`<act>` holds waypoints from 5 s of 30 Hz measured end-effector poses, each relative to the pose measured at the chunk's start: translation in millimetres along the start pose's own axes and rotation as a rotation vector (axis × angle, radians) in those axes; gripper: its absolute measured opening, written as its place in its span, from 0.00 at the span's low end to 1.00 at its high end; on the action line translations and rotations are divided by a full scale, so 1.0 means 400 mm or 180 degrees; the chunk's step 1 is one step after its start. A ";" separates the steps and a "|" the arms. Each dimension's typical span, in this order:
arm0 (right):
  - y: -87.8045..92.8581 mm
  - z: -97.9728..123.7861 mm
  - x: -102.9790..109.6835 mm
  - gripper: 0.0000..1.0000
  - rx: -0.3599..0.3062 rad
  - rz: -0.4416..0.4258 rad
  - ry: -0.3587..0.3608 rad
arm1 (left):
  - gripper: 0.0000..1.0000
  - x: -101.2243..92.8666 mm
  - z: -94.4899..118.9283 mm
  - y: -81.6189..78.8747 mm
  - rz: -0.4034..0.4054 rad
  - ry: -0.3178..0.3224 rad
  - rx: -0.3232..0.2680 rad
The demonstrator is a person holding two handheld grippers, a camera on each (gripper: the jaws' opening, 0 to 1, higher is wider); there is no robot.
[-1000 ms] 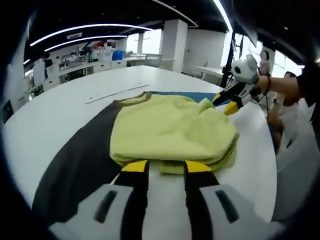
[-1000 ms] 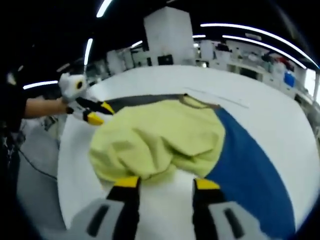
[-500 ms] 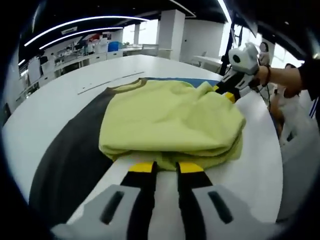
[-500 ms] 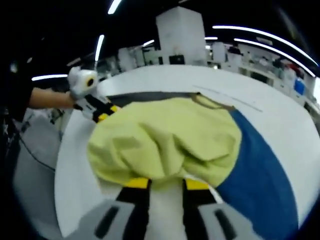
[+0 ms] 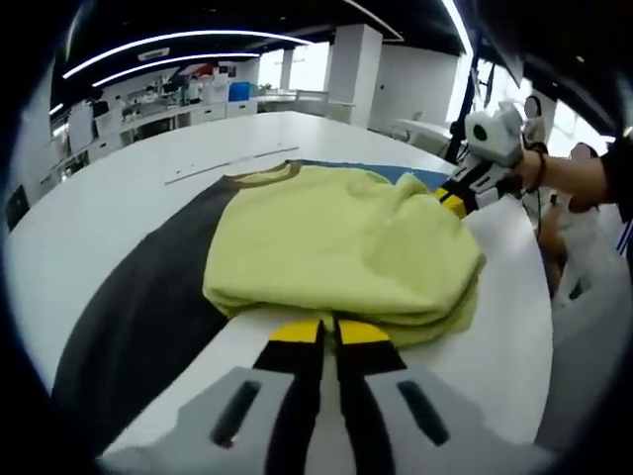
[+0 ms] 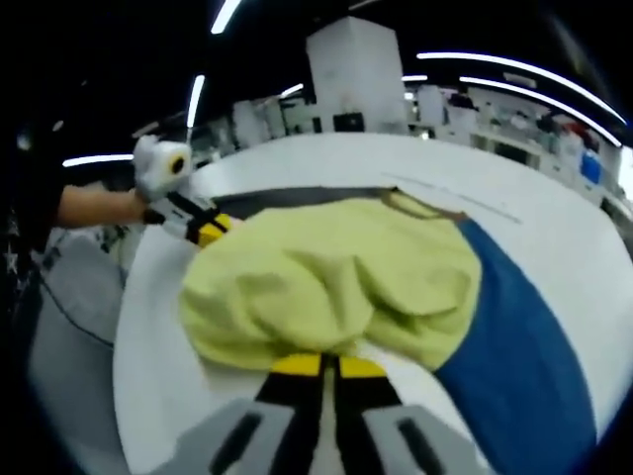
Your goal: Fold the garment on the visible template until the final outline fits inside the template.
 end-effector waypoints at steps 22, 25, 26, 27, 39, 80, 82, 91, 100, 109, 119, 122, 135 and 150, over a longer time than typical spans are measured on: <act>0.003 0.145 0.074 0.00 -0.0076 -0.0183 0.0074 | 0.01 -0.059 0.160 -0.032 0.0337 -0.0286 -0.0202; 0.012 0.161 0.086 0.00 -0.0063 -0.0379 0.0112 | 0.01 -0.065 0.175 -0.028 0.0412 -0.0306 -0.0210; 0.017 0.162 0.084 0.00 -0.0059 -0.0469 0.0109 | 0.01 -0.067 0.178 -0.020 0.0454 -0.0324 -0.0140; 0.019 0.165 0.086 0.00 -0.0070 -0.0506 0.0106 | 0.01 -0.065 0.180 -0.014 0.0464 -0.0332 -0.0127; 0.061 0.183 0.126 0.00 -0.0042 -0.0910 0.0182 | 0.01 -0.099 0.214 0.021 0.0861 -0.0354 -0.0073; 0.089 0.228 0.076 0.13 0.0090 -0.0485 0.0552 | 0.27 -0.161 0.237 0.140 0.0465 -0.0244 0.0410; 0.084 0.221 0.070 0.13 0.0106 -0.0448 0.0549 | 0.24 -0.156 0.234 0.142 0.0442 -0.0222 0.0403; 0.083 0.151 0.023 0.11 0.0375 0.0124 0.0456 | 0.18 -0.153 0.215 0.141 0.0339 -0.0206 0.0391; 0.101 0.101 0.029 0.10 0.0576 0.0407 0.0186 | 0.16 -0.151 0.204 0.146 0.0333 -0.0189 0.0326; 0.107 0.082 0.049 0.08 0.0668 0.0566 -0.0023 | 0.13 -0.154 0.186 0.125 0.0358 -0.0100 0.0118; 0.115 0.054 0.046 0.02 0.0763 0.0653 -0.0131 | 0.12 -0.158 0.166 0.098 0.0211 -0.0022 0.0040; 0.115 0.051 0.049 0.01 0.0769 0.0628 -0.0160 | 0.09 -0.152 0.159 0.097 0.0235 -0.0037 0.0029; 0.124 0.073 0.058 0.00 0.0769 0.0521 -0.0097 | 0.00 -0.153 0.175 0.093 0.0489 -0.0061 0.0068; 0.121 0.174 0.022 0.00 0.0407 0.0174 0.0431 | 0.00 -0.169 0.233 0.128 0.0740 -0.0102 0.0270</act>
Point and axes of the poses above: the point that each gripper's makers call its tool centre point, and the gripper's own axes: z roughly backward along the fingers, x roughly to its left, y roughly out of its underside, the point moved 4 cm from there along z, roughly backward along the fingers, and after that the axes turned 10 degrees about -z, right-handed, at the moved point
